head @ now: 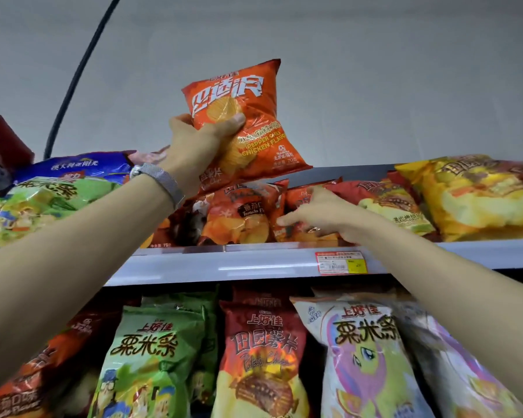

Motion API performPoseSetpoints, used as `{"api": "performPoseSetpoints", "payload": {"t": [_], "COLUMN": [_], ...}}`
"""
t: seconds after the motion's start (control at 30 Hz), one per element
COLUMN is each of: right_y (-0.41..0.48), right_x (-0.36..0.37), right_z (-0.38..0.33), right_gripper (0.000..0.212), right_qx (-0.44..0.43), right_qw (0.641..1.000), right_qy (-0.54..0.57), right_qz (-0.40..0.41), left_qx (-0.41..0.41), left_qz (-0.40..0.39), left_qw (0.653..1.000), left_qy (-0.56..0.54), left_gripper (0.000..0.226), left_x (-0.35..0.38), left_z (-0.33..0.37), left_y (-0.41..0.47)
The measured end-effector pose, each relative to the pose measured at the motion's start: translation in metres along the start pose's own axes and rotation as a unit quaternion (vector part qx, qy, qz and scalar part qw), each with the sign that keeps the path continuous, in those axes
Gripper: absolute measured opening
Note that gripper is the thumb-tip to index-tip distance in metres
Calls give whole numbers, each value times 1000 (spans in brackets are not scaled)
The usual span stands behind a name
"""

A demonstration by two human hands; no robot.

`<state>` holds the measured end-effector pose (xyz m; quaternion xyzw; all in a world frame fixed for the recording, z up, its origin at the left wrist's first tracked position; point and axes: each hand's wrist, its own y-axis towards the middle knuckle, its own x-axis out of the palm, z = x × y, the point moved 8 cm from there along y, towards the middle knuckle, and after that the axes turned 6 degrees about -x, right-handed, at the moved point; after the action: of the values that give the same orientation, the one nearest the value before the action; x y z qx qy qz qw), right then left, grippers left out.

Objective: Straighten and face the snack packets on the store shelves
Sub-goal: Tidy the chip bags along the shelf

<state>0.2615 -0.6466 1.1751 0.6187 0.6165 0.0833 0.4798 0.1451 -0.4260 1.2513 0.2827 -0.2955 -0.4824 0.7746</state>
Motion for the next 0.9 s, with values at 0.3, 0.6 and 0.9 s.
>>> {"api": "performPoseSetpoints", "payload": {"t": [0.3, 0.6, 0.9], "right_y": [-57, -63, -40], "right_x": [-76, -71, -47], "right_z": [18, 23, 25], "right_gripper": [90, 62, 92], "right_qx": [-34, -76, -61], "right_qw": [991, 977, 972], "right_qy": [-44, -159, -215], "right_qz": [120, 118, 66], "left_qx": [-36, -19, 11], "left_qz": [-78, -118, -180], "left_qw": [988, 939, 847], "left_qy": [131, 322, 501], "left_gripper": [111, 112, 81], "left_x": [97, 139, 126], "left_z": [-47, -69, -90], "left_y": [-16, -21, -32]}}
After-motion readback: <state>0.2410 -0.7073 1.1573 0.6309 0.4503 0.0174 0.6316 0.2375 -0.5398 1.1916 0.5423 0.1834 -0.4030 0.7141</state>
